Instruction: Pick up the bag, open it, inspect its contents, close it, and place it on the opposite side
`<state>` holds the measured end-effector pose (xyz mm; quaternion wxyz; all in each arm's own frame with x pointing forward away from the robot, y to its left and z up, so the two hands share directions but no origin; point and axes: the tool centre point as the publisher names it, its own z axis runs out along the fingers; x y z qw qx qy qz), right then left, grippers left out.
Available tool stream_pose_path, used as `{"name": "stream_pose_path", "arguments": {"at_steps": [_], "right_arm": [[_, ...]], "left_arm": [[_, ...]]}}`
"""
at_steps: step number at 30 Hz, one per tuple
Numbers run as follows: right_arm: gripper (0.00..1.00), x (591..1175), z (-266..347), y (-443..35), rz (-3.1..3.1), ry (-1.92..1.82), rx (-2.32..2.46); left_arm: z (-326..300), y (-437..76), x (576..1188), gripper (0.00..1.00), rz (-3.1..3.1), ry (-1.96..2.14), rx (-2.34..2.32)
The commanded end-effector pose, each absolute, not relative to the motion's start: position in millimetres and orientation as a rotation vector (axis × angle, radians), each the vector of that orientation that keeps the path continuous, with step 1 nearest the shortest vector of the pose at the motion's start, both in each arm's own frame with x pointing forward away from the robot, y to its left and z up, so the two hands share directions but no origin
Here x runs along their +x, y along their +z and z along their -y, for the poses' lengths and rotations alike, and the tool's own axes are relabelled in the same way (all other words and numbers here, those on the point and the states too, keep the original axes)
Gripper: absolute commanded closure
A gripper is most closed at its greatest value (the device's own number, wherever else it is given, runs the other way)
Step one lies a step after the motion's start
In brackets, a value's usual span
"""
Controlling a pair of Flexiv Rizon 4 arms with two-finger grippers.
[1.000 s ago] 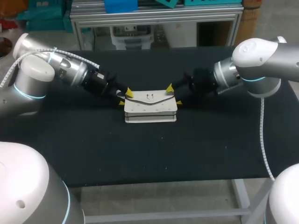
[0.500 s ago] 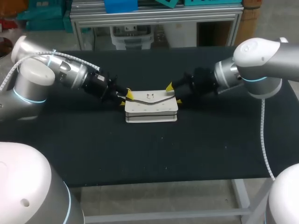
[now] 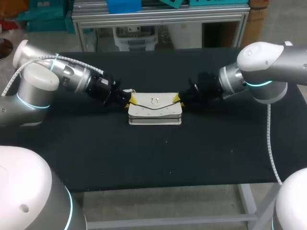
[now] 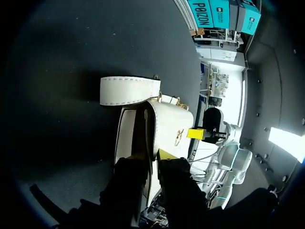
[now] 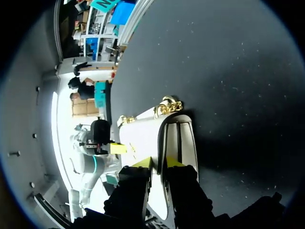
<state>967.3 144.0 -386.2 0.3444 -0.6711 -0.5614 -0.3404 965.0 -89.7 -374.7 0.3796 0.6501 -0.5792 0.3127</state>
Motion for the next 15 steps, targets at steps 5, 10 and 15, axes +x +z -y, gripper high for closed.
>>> {"name": "stream_pose_path", "arguments": {"at_steps": [5, 10, 15], "right_arm": [[0.55, 965, -148, -390, 1.467, -0.909, -1.752], [0.0, 970, -143, -385, 1.449, -0.942, -1.756], [0.0, 976, -142, -380, 1.425, -0.965, -1.755]], "left_arm": [[94, -378, 957, 0.56, 1.507, 0.844, 1.647], [93, -372, 958, 0.51, 1.527, 0.869, 1.631], [94, -365, 964, 0.63, 1.487, 0.851, 1.641]]}}
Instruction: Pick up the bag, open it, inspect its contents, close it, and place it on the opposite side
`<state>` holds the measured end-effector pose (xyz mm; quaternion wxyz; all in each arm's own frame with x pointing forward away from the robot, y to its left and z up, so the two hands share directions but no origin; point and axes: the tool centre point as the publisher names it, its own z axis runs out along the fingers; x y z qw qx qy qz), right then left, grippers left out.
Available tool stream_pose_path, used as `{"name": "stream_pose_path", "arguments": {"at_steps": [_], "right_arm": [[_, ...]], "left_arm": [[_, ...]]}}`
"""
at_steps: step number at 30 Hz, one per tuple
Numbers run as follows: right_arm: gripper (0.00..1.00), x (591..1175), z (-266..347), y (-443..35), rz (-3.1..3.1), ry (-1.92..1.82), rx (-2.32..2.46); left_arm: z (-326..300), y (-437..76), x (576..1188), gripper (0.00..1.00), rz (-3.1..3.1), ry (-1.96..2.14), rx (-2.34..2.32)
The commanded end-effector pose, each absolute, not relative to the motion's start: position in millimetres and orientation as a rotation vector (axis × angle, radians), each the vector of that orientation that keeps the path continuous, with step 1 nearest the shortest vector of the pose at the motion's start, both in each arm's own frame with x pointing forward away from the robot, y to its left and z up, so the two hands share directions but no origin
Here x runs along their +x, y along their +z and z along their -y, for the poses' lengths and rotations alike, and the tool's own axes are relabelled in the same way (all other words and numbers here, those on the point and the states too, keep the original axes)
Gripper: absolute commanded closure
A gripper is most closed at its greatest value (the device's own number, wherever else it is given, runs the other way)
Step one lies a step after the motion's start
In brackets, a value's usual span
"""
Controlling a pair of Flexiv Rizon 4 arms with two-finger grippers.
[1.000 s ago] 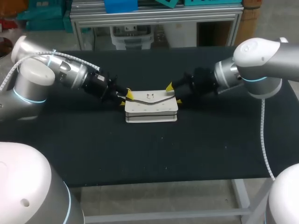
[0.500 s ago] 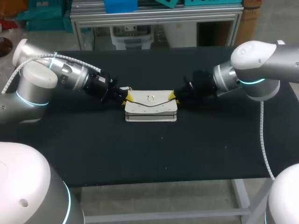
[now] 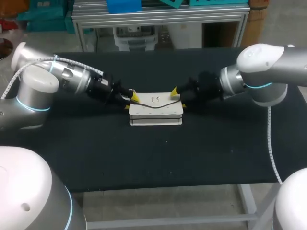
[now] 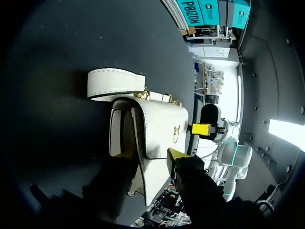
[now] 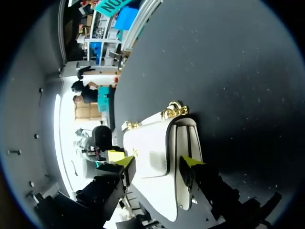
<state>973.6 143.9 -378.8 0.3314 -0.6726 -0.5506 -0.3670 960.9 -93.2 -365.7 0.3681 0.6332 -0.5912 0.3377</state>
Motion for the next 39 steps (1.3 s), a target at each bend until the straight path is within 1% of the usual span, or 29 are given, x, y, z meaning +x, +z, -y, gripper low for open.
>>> {"name": "stream_pose_path", "arguments": {"at_steps": [1, 2, 5, 6, 9, 10, 12, 13, 15, 19, 20, 21, 22, 23, 24, 25, 29, 37, 38, 39], "right_arm": [[0.02, 977, -142, -379, 1.42, -0.963, -1.756], [0.02, 978, -142, -379, 1.415, -0.964, -1.756], [0.09, 982, -143, -379, 1.39, -0.969, -1.756], [0.11, 983, -143, -379, 1.381, -0.965, -1.761], [0.23, 985, -144, -379, 1.356, -0.958, -1.759], [0.24, 986, -144, -379, 1.345, -0.954, -1.76], [0.33, 988, -143, -380, 1.328, -0.946, -1.76], [0.37, 989, -143, -381, 1.322, -0.944, -1.759], [0.41, 990, -143, -382, 1.307, -0.933, -1.762], [0.42, 992, -144, -390, 1.285, -0.874, -1.764], [0.42, 992, -144, -392, 1.281, -0.867, -1.767], [0.44, 992, -145, -394, 1.275, -0.85, -1.773], [0.5, 992, -145, -396, 1.275, -0.849, -1.773], [0.64, 991, -145, -397, 1.275, -0.835, -1.777], [0.8, 991, -145, -398, 1.275, -0.831, -1.78], [1.0, 991, -145, -399, 1.277, -0.824, -1.783], [1.0, 989, -142, -398, 1.284, -0.822, -1.791], [1.0, 988, -138, -380, 1.334, -0.883, -1.786], [1.0, 987, -138, -378, 1.338, -0.886, -1.781], [0.62, 986, -138, -377, 1.344, -0.891, -1.784]], "left_arm": [[93, -365, 966, 0.64, 1.48, 0.851, 1.634], [93, -365, 969, 0.64, 1.458, 0.838, 1.649], [94, -367, 978, 0.64, 1.4, 0.774, 1.658], [95, -369, 980, 0.62, 1.38, 0.762, 1.678], [95, -372, 984, 0.51, 1.358, 0.706, 1.694], [96, -373, 985, 0.49, 1.354, 0.692, 1.693], [96, -375, 986, 0.49, 1.351, 0.687, 1.701], [96, -376, 986, 0.49, 1.35, 0.688, 1.701], [96, -378, 988, 0.52, 1.342, 0.69, 1.711], [94, -382, 991, 0.61, 1.312, 0.7, 1.748], [94, -384, 992, 0.65, 1.311, 0.701, 1.755], [94, -386, 993, 0.77, 1.302, 0.694, 1.755], [94, -388, 994, 0.89, 1.296, 0.692, 1.773], [94, -389, 994, 1.0, 1.296, 0.692, 1.772], [94, -390, 994, 1.0, 1.293, 0.69, 1.775], [93, -390, 994, 1.0, 1.291, 0.697, 1.791], [92, -389, 988, 1.0, 1.306, 0.708, 1.792], [94, -371, 973, 1.0, 1.408, 0.777, 1.764], [94, -369, 971, 0.71, 1.421, 0.791, 1.76], [95, -367, 969, 0.53, 1.427, 0.801, 1.764]]}}
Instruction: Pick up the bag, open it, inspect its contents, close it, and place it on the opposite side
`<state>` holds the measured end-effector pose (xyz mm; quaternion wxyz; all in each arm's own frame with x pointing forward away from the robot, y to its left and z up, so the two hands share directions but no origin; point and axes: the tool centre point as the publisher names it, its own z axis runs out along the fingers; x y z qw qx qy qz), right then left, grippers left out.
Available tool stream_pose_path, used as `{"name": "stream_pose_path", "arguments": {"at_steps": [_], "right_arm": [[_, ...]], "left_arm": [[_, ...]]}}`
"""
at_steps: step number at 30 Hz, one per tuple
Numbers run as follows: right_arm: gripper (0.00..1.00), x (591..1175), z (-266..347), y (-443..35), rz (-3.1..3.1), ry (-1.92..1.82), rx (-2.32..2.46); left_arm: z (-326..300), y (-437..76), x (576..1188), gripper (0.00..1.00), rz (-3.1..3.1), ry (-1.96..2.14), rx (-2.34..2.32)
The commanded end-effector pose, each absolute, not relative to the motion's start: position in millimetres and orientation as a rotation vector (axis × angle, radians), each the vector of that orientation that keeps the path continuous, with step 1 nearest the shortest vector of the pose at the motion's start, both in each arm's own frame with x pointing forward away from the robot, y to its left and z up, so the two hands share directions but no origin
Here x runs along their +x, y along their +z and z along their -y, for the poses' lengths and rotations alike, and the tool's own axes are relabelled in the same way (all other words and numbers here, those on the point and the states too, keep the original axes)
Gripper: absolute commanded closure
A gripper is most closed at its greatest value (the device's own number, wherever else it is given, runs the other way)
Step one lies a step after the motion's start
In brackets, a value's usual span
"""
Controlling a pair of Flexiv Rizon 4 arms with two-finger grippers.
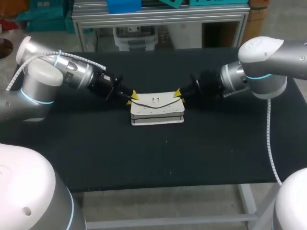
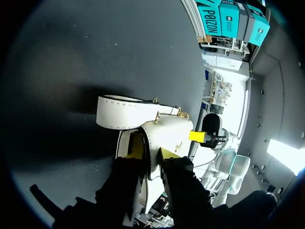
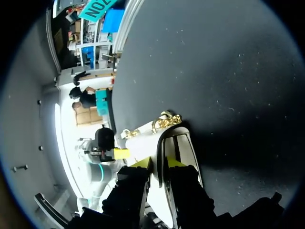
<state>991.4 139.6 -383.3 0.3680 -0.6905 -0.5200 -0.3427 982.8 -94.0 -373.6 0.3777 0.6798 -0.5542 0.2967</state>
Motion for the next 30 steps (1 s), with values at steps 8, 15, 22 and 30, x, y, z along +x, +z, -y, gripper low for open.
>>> {"name": "stream_pose_path", "arguments": {"at_steps": [8, 15, 22, 30], "right_arm": [[0.15, 985, -137, -374, 1.353, -0.905, -1.791], [1.0, 985, -145, -375, 1.405, -0.88, -1.762], [1.0, 981, -145, -379, 1.426, -0.87, -1.756], [0.57, 976, -138, -379, 1.43, -0.881, -1.768]], "left_arm": [[97, -364, 967, 0.76, 1.428, 0.828, 1.756], [105, -370, 971, 1.0, 1.435, 0.807, 1.768], [101, -372, 970, 1.0, 1.446, 0.825, 1.773], [97, -365, 962, 0.04, 1.473, 0.841, 1.785]]}}
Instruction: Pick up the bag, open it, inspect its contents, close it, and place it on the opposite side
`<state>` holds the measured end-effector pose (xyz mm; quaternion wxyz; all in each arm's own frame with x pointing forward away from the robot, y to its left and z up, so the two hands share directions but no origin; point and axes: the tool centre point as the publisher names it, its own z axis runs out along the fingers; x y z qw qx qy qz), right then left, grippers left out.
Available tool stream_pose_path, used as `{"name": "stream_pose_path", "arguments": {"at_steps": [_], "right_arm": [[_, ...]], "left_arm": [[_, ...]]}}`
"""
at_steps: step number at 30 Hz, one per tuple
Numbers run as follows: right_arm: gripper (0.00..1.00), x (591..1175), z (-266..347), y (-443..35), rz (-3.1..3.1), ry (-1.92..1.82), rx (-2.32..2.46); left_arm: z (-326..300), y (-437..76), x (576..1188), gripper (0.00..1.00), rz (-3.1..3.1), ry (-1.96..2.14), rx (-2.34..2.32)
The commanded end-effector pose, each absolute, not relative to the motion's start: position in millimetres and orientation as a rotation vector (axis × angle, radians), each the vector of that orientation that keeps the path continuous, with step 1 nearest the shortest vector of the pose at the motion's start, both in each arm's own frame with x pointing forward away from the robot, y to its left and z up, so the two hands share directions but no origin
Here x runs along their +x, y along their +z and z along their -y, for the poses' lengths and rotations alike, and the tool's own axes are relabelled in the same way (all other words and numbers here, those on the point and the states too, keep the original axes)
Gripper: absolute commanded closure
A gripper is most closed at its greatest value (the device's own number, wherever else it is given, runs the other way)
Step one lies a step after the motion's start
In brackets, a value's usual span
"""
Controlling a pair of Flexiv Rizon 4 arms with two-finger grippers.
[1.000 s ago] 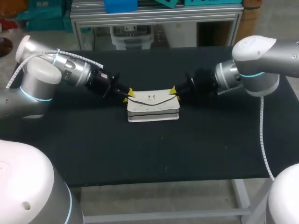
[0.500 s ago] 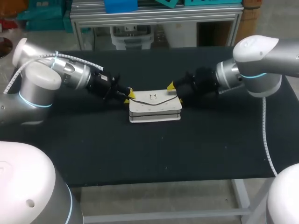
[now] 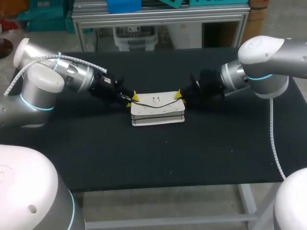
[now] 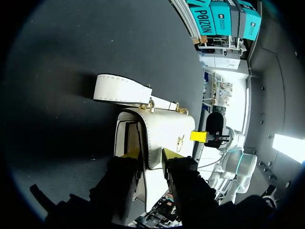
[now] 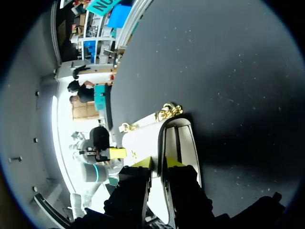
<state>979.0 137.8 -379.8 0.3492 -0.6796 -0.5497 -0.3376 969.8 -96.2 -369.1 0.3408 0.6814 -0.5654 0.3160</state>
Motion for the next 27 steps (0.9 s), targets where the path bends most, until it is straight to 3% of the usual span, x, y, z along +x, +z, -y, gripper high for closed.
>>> {"name": "stream_pose_path", "arguments": {"at_steps": [1, 2, 3, 4, 15, 17, 21, 22, 27], "right_arm": [[0.5, 976, -137, -378, 1.432, -0.885, -1.769], [0.24, 975, -135, -377, 1.436, -0.889, -1.768], [0.04, 974, -134, -376, 1.44, -0.896, -1.767], [0.0, 973, -133, -374, 1.445, -0.901, -1.766], [0.0, 959, -128, -353, 1.506, -0.913, -1.726], [0.07, 956, -130, -352, 1.532, -0.914, -1.718], [0.36, 950, -135, -353, 1.596, -0.886, -1.703], [0.49, 949, -136, -353, 1.601, -0.885, -1.702], [0.56, 944, -137, -357, 1.625, -0.856, -1.7]], "left_arm": [[96, -364, 961, 0.03, 1.477, 0.845, 1.786], [95, -363, 959, 0.01, 1.479, 0.847, 1.785], [94, -361, 958, 0.0, 1.484, 0.849, 1.784], [94, -360, 957, 0.0, 1.494, 0.852, 1.789], [83, -347, 948, 0.0, 1.52, 0.861, 1.805], [82, -345, 946, 0.0, 1.525, 0.866, 1.811], [79, -344, 943, 0.01, 1.534, 0.869, 1.814], [78, -343, 942, 0.02, 1.541, 0.867, 1.808], [78, -344, 942, 0.06, 1.552, 0.846, 1.819]]}}
